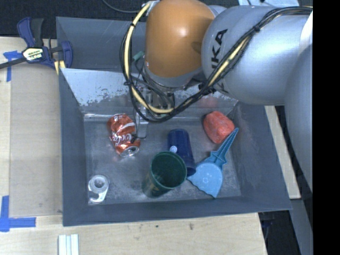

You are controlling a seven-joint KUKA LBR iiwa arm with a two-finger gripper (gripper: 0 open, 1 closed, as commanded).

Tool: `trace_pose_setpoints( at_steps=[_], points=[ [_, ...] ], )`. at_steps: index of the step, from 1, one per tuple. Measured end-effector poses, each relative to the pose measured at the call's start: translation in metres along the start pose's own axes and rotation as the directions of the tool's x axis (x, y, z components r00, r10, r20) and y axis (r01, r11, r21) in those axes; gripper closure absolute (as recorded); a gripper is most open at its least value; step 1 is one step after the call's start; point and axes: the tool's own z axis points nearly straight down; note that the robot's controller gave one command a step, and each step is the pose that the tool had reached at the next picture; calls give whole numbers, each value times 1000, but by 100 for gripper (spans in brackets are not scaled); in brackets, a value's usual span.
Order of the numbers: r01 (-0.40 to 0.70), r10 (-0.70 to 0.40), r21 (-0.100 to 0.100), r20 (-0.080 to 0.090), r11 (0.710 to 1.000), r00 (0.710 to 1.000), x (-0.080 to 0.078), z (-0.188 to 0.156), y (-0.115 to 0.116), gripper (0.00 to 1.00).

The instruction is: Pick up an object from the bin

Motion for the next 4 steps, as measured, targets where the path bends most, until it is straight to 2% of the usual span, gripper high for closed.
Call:
trace_pose_setpoints(
  at_steps=[1, 2, 3, 4],
  points=[
    [-2, 2, -2, 9, 1000, 1000, -1, -5, -1, 0],
    [-95, 95, -5, 13, 995, 995, -5, 27, -9, 0],
    [-75, 75, -2, 8, 997, 997, -8, 63, -23, 0],
    [-310, 310, -6, 9, 951, 951, -11, 73, -25, 0]
  ],
)
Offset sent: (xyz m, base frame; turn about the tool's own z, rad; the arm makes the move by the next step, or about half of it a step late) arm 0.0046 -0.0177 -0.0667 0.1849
